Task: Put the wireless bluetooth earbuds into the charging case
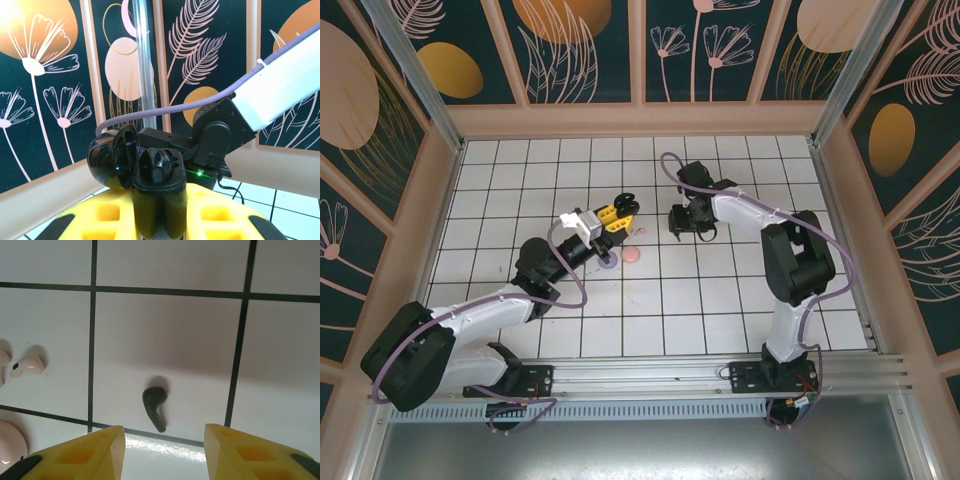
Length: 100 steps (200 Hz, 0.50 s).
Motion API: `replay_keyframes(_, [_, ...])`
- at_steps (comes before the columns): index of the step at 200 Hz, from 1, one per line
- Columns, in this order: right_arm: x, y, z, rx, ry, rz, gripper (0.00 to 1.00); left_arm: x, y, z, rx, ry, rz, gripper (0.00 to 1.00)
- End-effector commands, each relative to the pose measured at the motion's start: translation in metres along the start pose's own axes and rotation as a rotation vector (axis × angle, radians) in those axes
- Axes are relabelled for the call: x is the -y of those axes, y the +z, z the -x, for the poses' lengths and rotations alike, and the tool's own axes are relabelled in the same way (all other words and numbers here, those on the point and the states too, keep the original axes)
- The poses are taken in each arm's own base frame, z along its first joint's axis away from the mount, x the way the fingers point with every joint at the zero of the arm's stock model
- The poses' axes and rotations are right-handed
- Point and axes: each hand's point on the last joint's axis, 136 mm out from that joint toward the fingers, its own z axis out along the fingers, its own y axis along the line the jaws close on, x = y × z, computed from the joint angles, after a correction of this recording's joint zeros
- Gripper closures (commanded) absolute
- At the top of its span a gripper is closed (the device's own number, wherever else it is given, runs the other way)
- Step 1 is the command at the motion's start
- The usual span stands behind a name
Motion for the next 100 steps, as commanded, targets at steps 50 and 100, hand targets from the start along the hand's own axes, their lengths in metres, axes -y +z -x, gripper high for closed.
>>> replay_keyframes(50, [-0.006, 0.021, -0.012, -0.105, -0.133, -0.072, 0.55, 0.001, -0.003, 0.007, 0.017, 0.029, 0.005, 1.0])
replay_keyframes(100, [-0.005, 0.03, -0.013, -0.121, -0.151, -0.094, 0.59, 0.0, -0.004, 0.008, 0.016, 0.037, 0.012, 1.0])
